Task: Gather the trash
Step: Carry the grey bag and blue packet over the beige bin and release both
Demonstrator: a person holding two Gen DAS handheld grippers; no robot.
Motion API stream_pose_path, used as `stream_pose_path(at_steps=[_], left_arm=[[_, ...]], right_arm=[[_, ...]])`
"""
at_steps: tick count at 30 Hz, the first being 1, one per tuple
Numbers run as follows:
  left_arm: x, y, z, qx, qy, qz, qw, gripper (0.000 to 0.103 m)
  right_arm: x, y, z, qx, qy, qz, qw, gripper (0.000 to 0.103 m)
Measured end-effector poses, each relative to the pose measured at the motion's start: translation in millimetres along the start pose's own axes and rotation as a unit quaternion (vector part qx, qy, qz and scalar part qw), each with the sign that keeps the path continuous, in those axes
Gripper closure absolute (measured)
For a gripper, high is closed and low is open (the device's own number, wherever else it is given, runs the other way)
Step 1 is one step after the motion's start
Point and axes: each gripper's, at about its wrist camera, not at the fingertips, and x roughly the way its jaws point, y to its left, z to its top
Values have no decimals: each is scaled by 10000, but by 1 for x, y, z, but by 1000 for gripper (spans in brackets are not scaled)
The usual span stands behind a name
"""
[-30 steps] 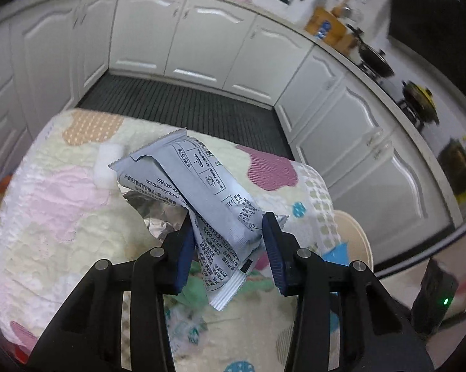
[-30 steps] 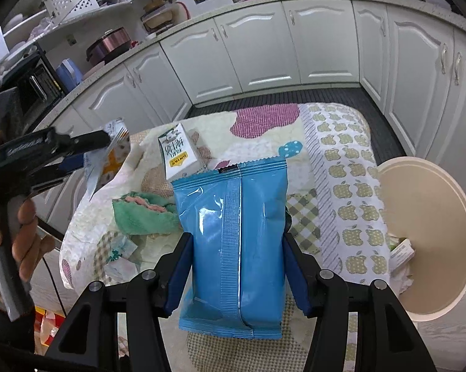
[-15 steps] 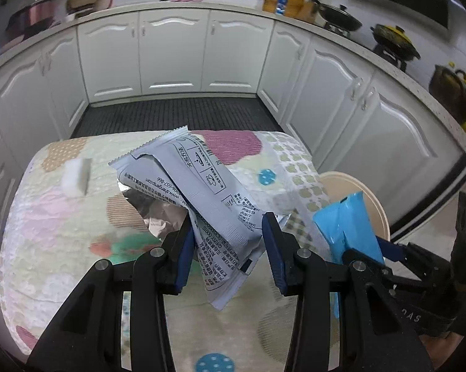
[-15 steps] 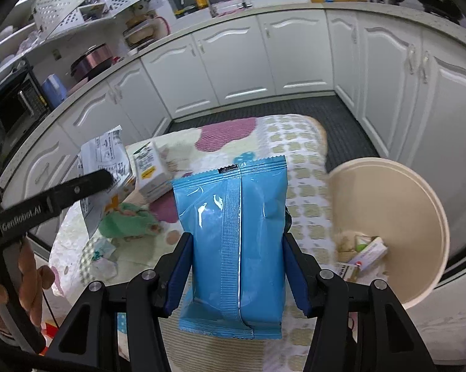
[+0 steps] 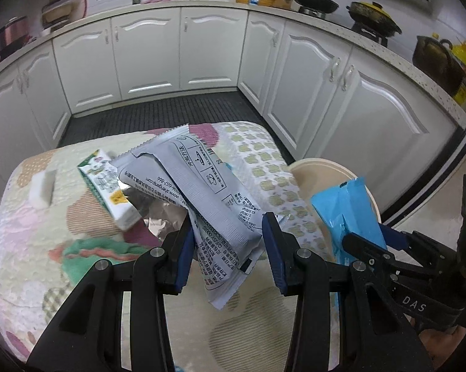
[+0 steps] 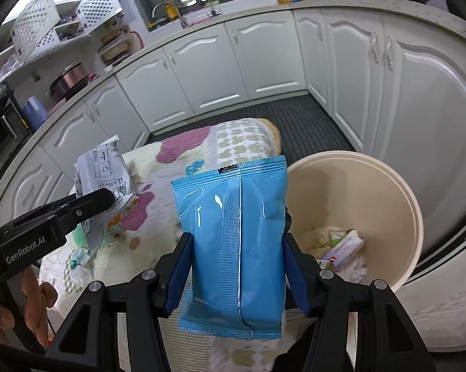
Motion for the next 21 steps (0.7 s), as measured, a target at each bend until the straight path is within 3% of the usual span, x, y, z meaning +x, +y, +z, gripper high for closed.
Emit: stream_pose_path(at_steps=[21], left_arm=[[44, -78, 7, 543, 289, -330, 9976, 63]], right_arm=[[-7, -77, -2, 592, -90, -601, 9964, 49]])
